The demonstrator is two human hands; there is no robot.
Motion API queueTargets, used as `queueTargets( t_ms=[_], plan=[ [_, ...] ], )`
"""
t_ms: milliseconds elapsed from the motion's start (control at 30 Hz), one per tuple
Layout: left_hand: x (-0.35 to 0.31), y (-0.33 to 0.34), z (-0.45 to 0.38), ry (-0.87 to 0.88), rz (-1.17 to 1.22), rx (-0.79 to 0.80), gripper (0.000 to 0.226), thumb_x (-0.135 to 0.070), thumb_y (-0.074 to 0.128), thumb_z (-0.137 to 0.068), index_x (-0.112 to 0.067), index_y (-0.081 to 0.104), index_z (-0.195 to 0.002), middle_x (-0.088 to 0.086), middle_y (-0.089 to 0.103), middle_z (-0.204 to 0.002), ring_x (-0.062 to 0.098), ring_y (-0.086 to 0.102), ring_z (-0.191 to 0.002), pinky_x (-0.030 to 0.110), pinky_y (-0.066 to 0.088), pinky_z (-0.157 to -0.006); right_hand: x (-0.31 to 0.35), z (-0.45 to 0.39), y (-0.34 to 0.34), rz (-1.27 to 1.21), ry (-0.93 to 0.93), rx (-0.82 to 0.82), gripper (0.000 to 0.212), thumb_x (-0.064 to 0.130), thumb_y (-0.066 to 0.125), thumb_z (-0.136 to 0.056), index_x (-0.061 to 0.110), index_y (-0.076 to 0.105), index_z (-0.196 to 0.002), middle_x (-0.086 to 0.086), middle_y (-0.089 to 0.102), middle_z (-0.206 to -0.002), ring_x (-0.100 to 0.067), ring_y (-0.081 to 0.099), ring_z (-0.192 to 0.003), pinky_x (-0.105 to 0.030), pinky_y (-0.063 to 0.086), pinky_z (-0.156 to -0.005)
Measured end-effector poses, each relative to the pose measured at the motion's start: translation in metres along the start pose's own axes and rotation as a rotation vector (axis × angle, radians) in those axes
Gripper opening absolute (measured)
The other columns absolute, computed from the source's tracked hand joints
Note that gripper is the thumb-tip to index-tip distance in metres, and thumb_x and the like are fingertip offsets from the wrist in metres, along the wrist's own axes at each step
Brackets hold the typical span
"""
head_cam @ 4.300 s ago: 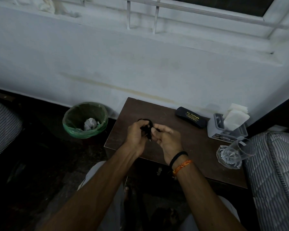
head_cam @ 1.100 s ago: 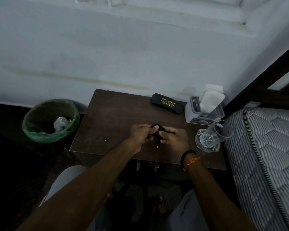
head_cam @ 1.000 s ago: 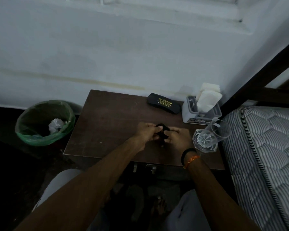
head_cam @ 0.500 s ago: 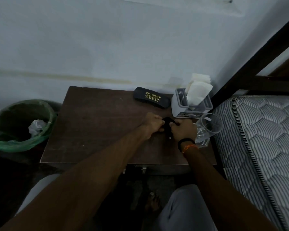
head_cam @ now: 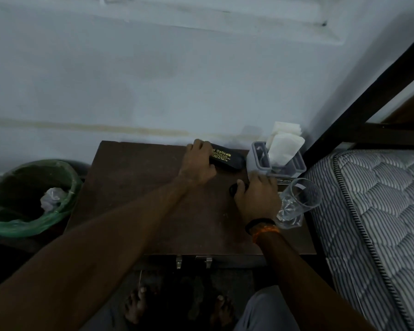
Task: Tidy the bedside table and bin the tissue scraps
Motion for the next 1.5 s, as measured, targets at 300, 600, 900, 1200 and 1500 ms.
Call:
queueTargets(
  t_ms=[300, 600, 900, 1200, 1500],
  plan=[
    [0.014, 0.034, -0.047, 0.136, -0.324, 0.401, 0.084, -0.034, 0.070, -0.081, -0.022, 0.027, -0.151, 0.008, 0.028, -0.158, 0.033, 0.019, -0.147, 0.057, 0.018, -0.116, 0.040, -0.047, 0.043, -0.011, -0.241, 0.233, 0.047, 0.014, 0.055, -0.093, 0.009, 0.046, -0.139, -0.012, 0.049, -0.138, -0.030, 0.043, -0.128, -0.041, 0.043, -0.104],
    [0.039, 0.009, -0.033, 0.131, -0.216, 0.286, 0.072, -0.035, 0.071, -0.078, -0.021, 0.042, -0.142, 0.008, 0.052, -0.131, 0.029, 0.048, -0.120, 0.046, 0.032, -0.102, 0.065, -0.074, 0.071, 0.046, -0.284, 0.299, 0.048, 0.017, 0.057, -0.093, 0.011, 0.045, -0.139, -0.016, 0.050, -0.137, -0.036, 0.046, -0.125, -0.046, 0.045, -0.102],
    [0.078, -0.015, -0.010, 0.021, -0.090, 0.283, 0.082, -0.044, 0.068, -0.065, -0.023, 0.045, -0.141, 0.006, 0.055, -0.130, 0.029, 0.051, -0.117, 0.052, 0.043, -0.099, 0.092, -0.067, 0.080, -0.003, -0.341, 0.327, 0.047, 0.021, 0.061, -0.092, 0.015, 0.048, -0.137, -0.012, 0.048, -0.136, -0.037, 0.051, -0.117, -0.051, 0.045, -0.100],
    [0.078, -0.013, -0.007, -0.006, -0.041, 0.248, 0.078, -0.030, 0.076, -0.071, -0.018, 0.045, -0.142, 0.010, 0.054, -0.133, 0.032, 0.048, -0.120, 0.050, 0.042, -0.101, 0.088, -0.065, 0.081, 0.022, -0.379, 0.332, 0.050, 0.023, 0.061, -0.093, 0.017, 0.046, -0.141, -0.011, 0.046, -0.138, -0.035, 0.048, -0.121, -0.047, 0.044, -0.102],
    [0.076, -0.015, 0.000, -0.032, -0.010, 0.216, 0.080, -0.025, 0.077, -0.076, -0.015, 0.041, -0.146, 0.012, 0.042, -0.146, 0.033, 0.036, -0.134, 0.044, 0.033, -0.112, 0.081, -0.057, 0.080, 0.031, -0.387, 0.365, 0.058, 0.023, 0.061, -0.093, 0.017, 0.039, -0.146, -0.012, 0.039, -0.145, -0.036, 0.043, -0.126, -0.048, 0.042, -0.104]
  ],
)
Point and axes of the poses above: each hand's wrist, its own z-axis away from the middle knuckle, its own y-axis out of the palm, x = y × z, the point moved 9 cm from there along -z, towards the middle knuckle
